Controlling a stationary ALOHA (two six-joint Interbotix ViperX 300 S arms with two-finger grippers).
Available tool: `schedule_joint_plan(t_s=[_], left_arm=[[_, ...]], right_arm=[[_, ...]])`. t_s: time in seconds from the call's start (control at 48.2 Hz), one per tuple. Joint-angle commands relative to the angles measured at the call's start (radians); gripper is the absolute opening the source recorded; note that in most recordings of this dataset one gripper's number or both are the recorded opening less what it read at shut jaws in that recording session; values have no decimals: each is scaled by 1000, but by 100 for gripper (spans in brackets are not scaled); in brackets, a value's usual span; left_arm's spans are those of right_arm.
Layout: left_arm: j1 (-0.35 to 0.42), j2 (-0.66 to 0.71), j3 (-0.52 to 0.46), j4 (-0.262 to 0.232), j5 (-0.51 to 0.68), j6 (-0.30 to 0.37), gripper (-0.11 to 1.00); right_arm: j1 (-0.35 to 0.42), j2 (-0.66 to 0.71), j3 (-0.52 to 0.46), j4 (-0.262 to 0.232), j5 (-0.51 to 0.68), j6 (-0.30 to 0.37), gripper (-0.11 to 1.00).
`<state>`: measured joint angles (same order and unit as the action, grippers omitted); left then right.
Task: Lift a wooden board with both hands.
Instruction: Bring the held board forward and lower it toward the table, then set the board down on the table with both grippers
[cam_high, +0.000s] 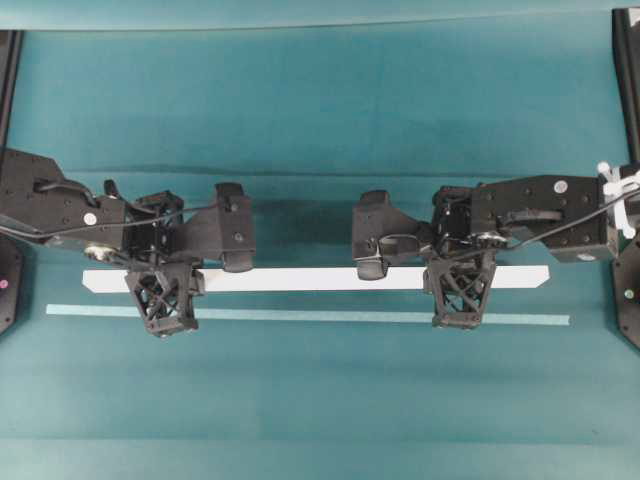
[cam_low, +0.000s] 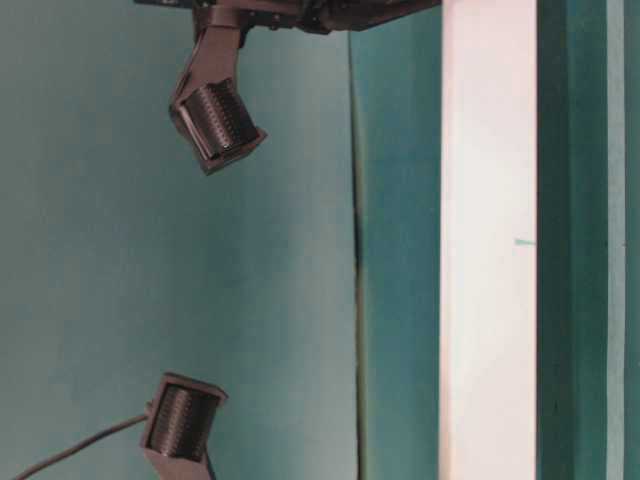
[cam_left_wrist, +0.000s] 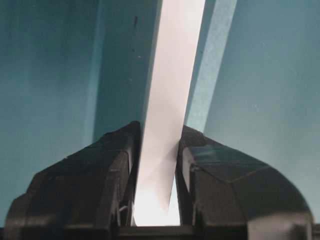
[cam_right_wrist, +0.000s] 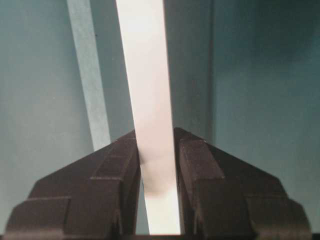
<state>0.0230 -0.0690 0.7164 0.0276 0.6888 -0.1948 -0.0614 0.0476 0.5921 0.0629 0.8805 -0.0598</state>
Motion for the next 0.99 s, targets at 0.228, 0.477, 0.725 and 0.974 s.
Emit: schedule_joint_plan(t_s=[0.228, 0.477, 0.725, 0.974], left_arm=[[-21, -5, 14, 0, -26, -51, 18], [-28, -3, 21, 0, -34, -60, 18], [-34, 0, 31, 0, -95, -63, 18], [-40, 11, 34, -2, -107, -63, 18]], right_arm=[[37, 32, 21, 20, -18, -5, 22], [61, 57, 23, 25, -51, -3, 22], [61, 61, 25, 25, -57, -3, 22], [61, 60, 31, 26, -57, -2, 22]])
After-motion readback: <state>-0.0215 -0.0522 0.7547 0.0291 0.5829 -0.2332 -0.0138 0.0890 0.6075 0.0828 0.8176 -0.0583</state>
